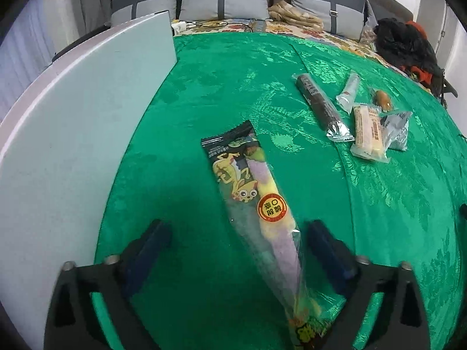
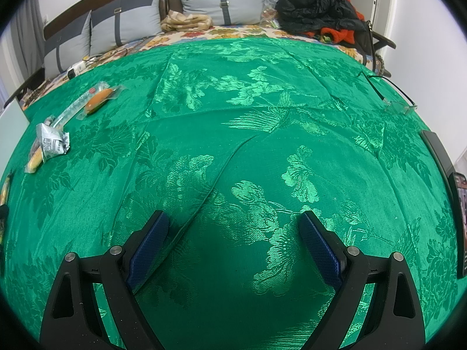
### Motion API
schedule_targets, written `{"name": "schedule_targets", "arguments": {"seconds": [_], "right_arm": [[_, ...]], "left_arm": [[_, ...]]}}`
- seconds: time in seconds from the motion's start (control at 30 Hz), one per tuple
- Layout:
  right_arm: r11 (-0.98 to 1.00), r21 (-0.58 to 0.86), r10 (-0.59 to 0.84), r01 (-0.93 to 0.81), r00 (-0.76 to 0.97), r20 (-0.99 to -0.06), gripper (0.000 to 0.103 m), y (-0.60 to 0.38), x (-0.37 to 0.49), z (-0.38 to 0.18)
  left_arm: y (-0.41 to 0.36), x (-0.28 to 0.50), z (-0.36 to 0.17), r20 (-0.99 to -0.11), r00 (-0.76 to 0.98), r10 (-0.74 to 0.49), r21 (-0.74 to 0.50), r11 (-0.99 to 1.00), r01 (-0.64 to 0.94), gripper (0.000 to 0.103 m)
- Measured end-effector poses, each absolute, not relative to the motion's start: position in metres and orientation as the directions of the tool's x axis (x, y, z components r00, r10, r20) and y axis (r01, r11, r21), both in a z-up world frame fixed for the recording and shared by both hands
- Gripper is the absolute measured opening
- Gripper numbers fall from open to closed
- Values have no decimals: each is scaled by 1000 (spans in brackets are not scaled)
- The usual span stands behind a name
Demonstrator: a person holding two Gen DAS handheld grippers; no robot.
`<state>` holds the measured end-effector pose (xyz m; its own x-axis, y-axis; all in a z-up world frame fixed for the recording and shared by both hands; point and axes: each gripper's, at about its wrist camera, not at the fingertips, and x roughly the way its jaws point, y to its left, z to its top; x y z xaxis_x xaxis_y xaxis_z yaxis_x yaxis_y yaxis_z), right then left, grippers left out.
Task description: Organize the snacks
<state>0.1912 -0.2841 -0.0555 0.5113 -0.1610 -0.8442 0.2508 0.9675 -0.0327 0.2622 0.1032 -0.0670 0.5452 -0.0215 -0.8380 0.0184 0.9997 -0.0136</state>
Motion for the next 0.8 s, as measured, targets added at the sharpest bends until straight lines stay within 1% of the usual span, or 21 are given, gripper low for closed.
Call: {"name": "schedule_targets", "arguments": {"seconds": [0.07, 0.27, 0.8], "right_arm": [[968, -32, -161, 251, 511, -844, 94, -284, 191, -55], [967, -32, -161, 251, 511, -844, 94, -284, 191, -56], [967, -32, -160, 251, 511, -844, 94, -284, 191, -55]], "left_arm": [[105, 260, -68, -828, 561, -22, -17, 1000, 13, 103], [111, 249, -67, -837, 547, 0, -14, 1000, -21, 103], [118, 231, -67, -820, 572, -10, -14, 1000, -2, 103]]}}
